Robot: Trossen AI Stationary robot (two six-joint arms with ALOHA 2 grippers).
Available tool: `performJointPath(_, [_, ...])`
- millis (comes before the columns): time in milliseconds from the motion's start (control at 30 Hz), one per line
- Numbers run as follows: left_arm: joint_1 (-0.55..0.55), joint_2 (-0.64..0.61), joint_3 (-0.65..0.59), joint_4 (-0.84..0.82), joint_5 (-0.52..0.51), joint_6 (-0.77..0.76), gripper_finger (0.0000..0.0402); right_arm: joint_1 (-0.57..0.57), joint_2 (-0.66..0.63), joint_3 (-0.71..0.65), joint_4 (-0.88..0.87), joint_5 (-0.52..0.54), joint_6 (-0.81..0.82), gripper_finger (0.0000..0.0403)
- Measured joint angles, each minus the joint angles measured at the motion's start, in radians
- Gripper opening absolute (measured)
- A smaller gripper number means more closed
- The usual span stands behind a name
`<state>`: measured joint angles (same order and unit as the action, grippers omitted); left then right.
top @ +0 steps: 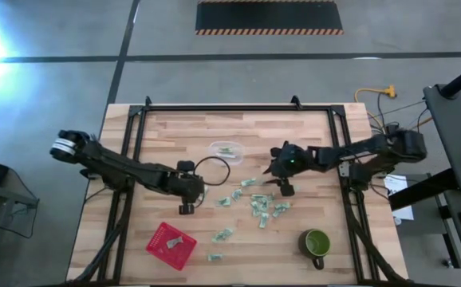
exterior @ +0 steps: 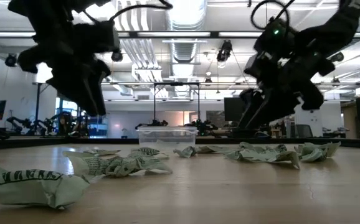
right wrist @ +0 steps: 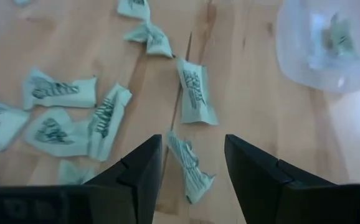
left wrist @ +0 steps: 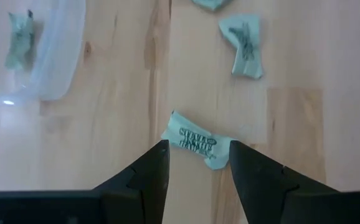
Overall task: Pick and place items into bin
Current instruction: Put the stevia packet into the transparent bin
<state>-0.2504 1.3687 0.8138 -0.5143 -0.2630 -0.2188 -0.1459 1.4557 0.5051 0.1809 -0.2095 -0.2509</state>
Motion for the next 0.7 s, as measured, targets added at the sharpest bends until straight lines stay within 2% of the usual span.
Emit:
performJointPath(167, [-0.004,-0.049,0.0,-0.002,0.0,-0.003,0.0151,-0.002,0.115,0.083,-0.077,0.001,-0.004,0.016])
performJointPath(433, [-0.017,-0.111,-0.004,-0.019,-0.001,-0.012,0.0151,-0.003,0.165,0.12,-0.122,0.004,-0.007,0.0143])
performJointPath(567, [-0.025,-0.115,-0.006,-0.018,-0.001,-0.03,0.0151,-0.003,0.181,0.116,-0.122,0.008,-0.005,0.012])
performJointPath(700, [-0.028,-0.115,-0.007,-0.019,-0.001,-0.036,0.0151,-0.001,0.173,0.115,-0.125,0.029,-0.033,0.0076])
